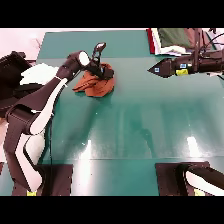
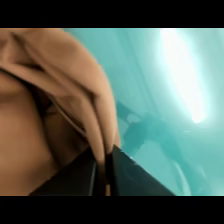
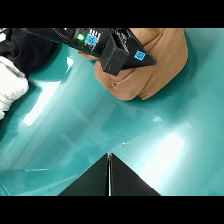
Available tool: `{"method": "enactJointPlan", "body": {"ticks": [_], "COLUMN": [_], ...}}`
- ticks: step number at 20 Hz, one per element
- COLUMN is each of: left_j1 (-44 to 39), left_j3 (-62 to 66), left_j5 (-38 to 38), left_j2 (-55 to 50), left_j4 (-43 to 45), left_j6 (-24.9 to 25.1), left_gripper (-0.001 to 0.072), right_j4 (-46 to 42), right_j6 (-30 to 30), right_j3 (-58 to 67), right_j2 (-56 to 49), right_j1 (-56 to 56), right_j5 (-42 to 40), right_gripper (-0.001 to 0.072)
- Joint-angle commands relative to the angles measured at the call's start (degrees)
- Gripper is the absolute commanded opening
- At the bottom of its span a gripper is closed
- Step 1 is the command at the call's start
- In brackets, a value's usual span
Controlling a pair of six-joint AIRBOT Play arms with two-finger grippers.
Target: Fold the shirts.
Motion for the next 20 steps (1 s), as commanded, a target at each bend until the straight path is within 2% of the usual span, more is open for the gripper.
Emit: {"method": "enactJointPlan", "body": {"ticks": [1,2,4,7,8,11,15,16,17,18,20], "left_j1": [0.07,0.07,0.00,-1.36,-2.14,-6.16,-15.41,-17.38,-18.88,-19.67,-18.99], "left_j3": [6.21,6.86,6.73,6.73,6.73,4.17,-7.10,-9.64,-11.85,-13.55,-14.19], "left_j5": [-1.38,0.17,1.92,-2.12,-4.15,-6.29,-3.85,-2.95,-1.70,-0.28,0.85], "left_j2": [5.57,10.34,20.65,32.06,34.45,36.94,35.93,35.15,34.23,33.22,31.65], "left_j4": [5.33,7.10,7.52,7.54,7.50,7.54,6.71,5.49,3.41,0.63,-1.03], "left_j6": [0.00,0.07,3.50,8.00,7.98,8.00,7.98,7.98,7.93,7.91,7.93], "left_gripper": [0.0025,0.0024,0.0024,0.0024,0.0024,0.0024,0.0029,0.0174,0.0540,0.0644,0.0641], "right_j4": [-0.17,-0.20,-0.26,-0.61,-0.70,-0.83,-6.73,-8.09,-8.11,-8.11,-7.98], "right_j6": [0.11,0.11,0.11,0.11,0.11,0.11,0.13,0.15,0.15,0.15,0.20], "right_j3": [1.60,3.10,7.63,14.16,15.93,19.82,21.09,21.09,21.09,21.09,21.09], "right_j2": [2.78,3.80,5.49,7.34,7.82,9.14,11.02,11.28,11.30,11.23,10.78], "right_j1": [-0.04,-0.04,-0.04,-0.04,-0.04,-0.04,-0.04,-0.04,-0.04,-0.07,-0.04], "right_j5": [-0.68,-0.70,-0.70,-0.72,-0.79,-0.87,-0.90,-0.83,-0.68,-0.66,-0.66], "right_gripper": [0.0019,0.0019,0.0019,0.0019,0.0019,0.0019,0.0020,0.0020,0.0020,0.0020,0.0019]}}
